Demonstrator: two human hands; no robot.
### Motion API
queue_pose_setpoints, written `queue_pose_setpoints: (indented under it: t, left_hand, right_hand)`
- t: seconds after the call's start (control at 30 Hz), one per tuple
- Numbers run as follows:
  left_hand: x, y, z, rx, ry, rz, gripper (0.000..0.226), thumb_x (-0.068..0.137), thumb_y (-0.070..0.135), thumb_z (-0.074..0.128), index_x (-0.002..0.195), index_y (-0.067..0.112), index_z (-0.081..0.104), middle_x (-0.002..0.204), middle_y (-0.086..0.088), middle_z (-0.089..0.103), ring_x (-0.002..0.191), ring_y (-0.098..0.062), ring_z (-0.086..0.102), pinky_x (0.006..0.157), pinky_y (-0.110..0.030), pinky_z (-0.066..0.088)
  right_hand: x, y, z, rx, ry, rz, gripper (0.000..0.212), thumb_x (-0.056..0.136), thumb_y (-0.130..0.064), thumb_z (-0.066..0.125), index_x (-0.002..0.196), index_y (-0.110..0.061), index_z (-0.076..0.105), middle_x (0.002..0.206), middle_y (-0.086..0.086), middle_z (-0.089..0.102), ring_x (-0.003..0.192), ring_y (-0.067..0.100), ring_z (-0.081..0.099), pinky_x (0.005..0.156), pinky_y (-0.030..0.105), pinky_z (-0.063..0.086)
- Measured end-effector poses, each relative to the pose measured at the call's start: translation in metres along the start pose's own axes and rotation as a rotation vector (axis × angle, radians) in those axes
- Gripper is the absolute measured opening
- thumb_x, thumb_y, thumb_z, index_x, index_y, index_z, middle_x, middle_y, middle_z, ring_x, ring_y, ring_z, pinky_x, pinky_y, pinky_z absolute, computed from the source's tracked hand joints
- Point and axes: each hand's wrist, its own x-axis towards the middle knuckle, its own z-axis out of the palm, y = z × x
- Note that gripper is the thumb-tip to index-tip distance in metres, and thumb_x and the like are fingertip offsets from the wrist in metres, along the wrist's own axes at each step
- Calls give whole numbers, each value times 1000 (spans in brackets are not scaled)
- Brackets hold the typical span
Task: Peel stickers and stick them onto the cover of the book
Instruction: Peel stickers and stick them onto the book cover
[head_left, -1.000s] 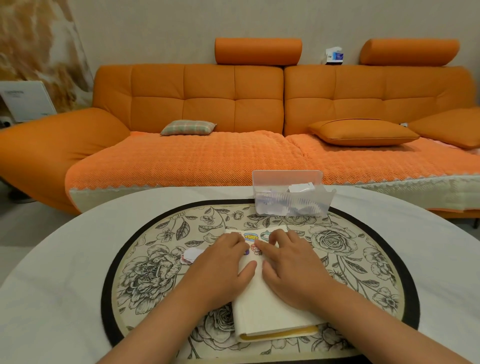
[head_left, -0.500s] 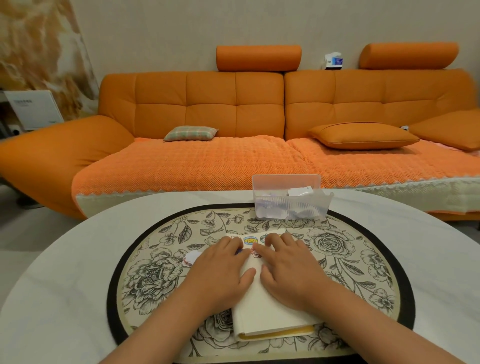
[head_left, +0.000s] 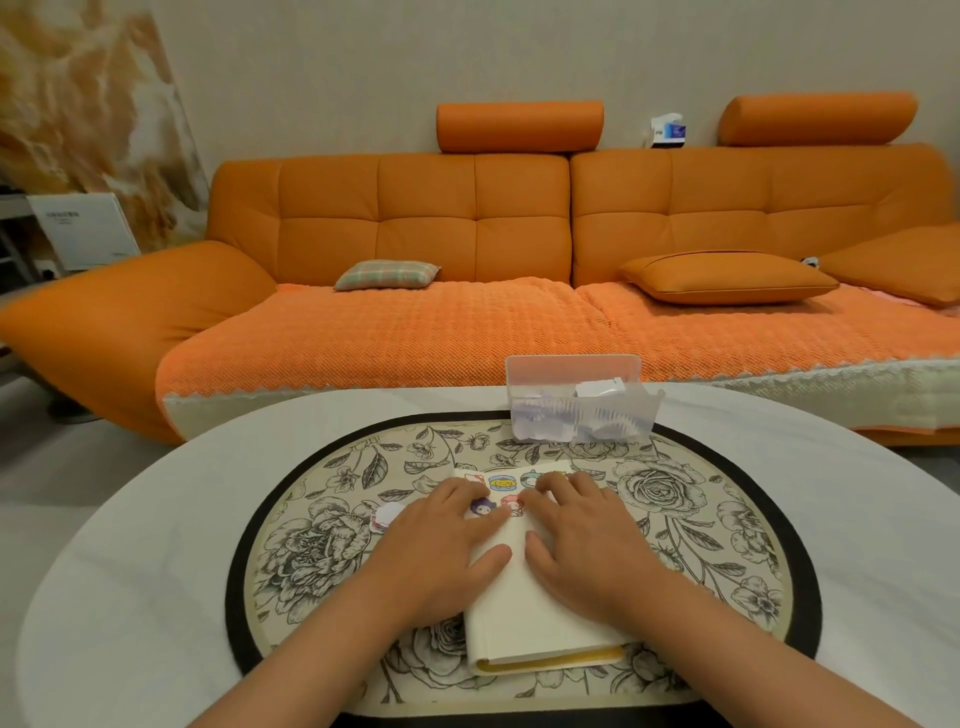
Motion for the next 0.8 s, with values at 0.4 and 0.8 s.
queue_pose_setpoints:
  t: [0.4,0.8]
  left_hand:
    - [-6,11,1,83,52,-146,61,105,48,22,159,21,18,168,6,9,155,-12,0,125,-38,7]
    - [-27,-32,-19,-113,229,-192,57,102,48,37,154,26,29,157,10,35,143,-12,31,110,-34,36]
  right_hand:
    - [0,-1,-3,-115,30,-8,60,86,-47,20,120,-28,66,122,-4,62,108,23,54,91,43,36]
    - [6,-43,-34,78,99,-103,41,100,-37,44,140,-32,52,130,-11,53,118,13,48,94,30,41]
